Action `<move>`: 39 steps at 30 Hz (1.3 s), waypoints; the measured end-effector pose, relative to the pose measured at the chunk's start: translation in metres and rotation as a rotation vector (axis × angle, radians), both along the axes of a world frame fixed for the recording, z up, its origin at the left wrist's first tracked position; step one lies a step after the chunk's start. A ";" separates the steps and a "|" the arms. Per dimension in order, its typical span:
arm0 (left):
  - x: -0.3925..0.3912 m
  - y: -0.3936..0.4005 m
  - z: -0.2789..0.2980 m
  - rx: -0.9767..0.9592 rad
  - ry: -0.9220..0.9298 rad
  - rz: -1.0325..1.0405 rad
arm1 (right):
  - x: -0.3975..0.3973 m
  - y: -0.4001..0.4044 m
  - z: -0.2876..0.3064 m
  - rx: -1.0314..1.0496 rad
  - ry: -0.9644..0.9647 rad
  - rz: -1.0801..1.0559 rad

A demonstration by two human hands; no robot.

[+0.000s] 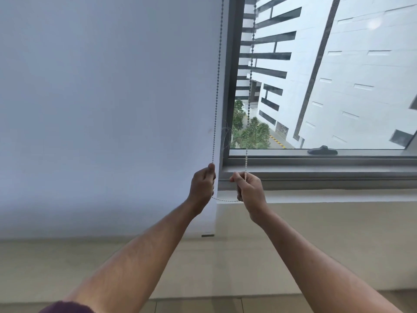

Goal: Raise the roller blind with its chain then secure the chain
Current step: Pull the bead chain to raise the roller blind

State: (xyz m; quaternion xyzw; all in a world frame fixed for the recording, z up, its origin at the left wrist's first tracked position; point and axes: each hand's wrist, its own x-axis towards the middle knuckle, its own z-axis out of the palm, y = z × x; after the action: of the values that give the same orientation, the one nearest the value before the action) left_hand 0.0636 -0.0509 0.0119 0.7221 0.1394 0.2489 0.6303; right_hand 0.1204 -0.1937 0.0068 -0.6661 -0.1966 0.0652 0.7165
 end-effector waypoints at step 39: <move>0.027 0.005 0.119 0.078 -0.211 0.012 | 0.018 0.048 0.210 0.246 -0.524 -0.091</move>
State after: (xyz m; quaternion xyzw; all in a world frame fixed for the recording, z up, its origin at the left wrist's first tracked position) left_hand 0.0906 -0.0457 0.1310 0.7149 0.0667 0.3325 0.6115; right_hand 0.1387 -0.1453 0.2171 -0.5766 -0.3513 -0.1654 0.7188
